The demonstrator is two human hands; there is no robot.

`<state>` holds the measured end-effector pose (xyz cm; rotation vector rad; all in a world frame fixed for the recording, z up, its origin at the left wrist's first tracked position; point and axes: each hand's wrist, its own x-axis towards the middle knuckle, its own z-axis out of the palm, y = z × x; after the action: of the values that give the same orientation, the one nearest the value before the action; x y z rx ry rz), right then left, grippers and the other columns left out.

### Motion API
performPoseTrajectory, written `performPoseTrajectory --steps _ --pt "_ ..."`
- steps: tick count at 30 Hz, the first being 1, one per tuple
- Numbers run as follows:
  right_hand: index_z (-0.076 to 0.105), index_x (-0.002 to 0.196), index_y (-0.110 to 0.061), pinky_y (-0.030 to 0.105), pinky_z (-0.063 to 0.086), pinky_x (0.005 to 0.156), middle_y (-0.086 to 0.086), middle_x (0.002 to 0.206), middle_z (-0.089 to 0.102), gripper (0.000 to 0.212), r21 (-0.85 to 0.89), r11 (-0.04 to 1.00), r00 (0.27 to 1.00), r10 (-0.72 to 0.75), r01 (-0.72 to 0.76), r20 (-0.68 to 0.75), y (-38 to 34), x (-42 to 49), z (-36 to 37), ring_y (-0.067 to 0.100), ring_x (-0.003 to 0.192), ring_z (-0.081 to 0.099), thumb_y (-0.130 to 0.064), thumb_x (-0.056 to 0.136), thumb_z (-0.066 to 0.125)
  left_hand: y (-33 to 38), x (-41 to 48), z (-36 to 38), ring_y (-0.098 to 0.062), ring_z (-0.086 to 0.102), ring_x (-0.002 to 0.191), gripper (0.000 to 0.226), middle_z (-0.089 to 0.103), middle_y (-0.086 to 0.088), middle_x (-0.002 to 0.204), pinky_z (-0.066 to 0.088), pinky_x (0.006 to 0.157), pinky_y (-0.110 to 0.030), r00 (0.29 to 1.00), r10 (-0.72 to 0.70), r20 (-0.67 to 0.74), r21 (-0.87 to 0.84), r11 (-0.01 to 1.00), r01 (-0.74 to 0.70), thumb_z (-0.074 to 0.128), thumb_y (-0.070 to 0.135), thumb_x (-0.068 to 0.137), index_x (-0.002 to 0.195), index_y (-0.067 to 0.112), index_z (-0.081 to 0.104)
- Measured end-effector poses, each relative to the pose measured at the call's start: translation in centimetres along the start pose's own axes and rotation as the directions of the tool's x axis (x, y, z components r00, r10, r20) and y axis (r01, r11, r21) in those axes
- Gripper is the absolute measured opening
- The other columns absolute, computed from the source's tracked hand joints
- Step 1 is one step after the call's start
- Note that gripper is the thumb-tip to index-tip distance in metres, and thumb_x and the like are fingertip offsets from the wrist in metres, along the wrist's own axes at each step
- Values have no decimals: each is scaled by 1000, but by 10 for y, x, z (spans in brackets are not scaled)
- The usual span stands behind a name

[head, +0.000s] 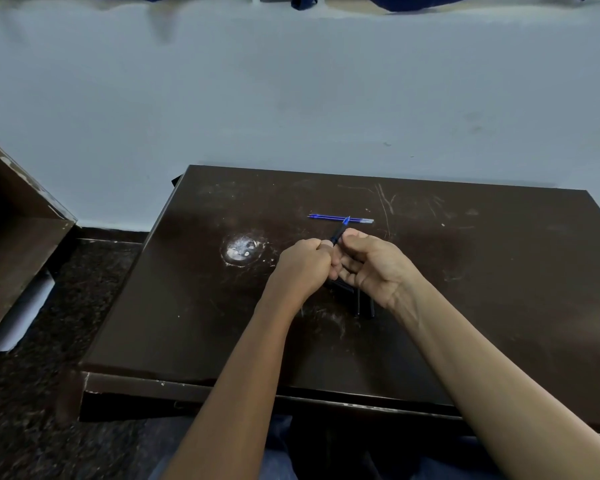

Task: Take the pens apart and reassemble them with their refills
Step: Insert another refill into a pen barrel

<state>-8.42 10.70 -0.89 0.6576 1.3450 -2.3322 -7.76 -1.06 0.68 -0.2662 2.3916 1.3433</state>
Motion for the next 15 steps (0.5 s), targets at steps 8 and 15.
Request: performPoseTrajectory --steps 8,15 --pt "63 90 -14 31 55 72 1 84 67 19 -61 996 998 -63 62 -24 1 1 0 17 86 64 -28 82 72 -4 -1 -1 -8 48 55 29 63 4 67 36 58 -26 999 50 -15 12 999 -49 40 28 96 78 20 61" --pt "64 105 -12 26 51 73 0 96 71 18 -57 998 999 -32 32 1 -2 2 -3 12 83 62 -6 94 50 -5 -3 -1 -4 45 50 26 65 7 69 33 50 -23 997 78 -17 40 996 -78 44 32 97 87 20 65"
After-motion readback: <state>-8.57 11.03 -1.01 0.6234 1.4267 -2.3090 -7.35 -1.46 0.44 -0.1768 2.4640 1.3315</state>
